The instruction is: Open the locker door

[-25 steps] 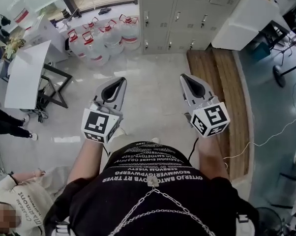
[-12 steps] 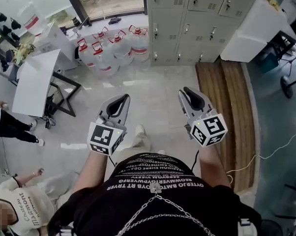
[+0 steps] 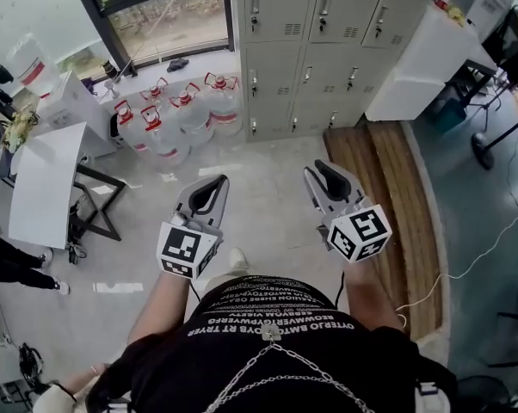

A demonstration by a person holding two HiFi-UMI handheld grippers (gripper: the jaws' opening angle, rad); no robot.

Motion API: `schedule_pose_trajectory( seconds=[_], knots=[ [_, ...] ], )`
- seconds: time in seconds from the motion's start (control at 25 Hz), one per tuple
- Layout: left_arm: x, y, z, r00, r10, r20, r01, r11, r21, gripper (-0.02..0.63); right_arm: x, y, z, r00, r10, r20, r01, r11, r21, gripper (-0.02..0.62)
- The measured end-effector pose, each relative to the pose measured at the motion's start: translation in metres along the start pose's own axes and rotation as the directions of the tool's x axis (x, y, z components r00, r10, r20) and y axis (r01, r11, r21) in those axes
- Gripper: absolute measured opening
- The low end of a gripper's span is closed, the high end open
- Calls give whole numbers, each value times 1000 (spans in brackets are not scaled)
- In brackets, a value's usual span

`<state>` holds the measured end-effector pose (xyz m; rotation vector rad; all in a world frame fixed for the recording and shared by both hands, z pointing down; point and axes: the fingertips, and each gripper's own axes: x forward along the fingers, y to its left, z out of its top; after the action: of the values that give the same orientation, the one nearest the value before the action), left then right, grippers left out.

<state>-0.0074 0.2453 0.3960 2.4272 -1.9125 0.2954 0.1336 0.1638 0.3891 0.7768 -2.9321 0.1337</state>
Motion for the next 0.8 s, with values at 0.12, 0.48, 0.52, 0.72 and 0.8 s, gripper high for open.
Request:
schedule_pose_trajectory(
  seconds=[0.12,0.48,0.52,0.72,0.8],
  knots=[
    [9,20,0,1000,-9,7,9,1000,-5,-2,21,0,5,1000,-4,-5,4,1000,-4,92],
    [27,67,-13,999,-52,-9,52,998,-30,-2,83,13,15,1000,3,-27,-4,1000,-15,97],
    [28,72,-16,998,-57,-11,57,998,-31,-2,88,14,14,999,1,-32,-2,1000,-15,98],
    [37,104,-24,997,-74,-10,73,996,-50,-2,114,19,18,999,-20,-45,19,999,-31,101],
    [42,114,-25,997,-83,-2,83,996,-46,-2,123,18,21,998,-34,-47,32,998,-46,103]
  ],
)
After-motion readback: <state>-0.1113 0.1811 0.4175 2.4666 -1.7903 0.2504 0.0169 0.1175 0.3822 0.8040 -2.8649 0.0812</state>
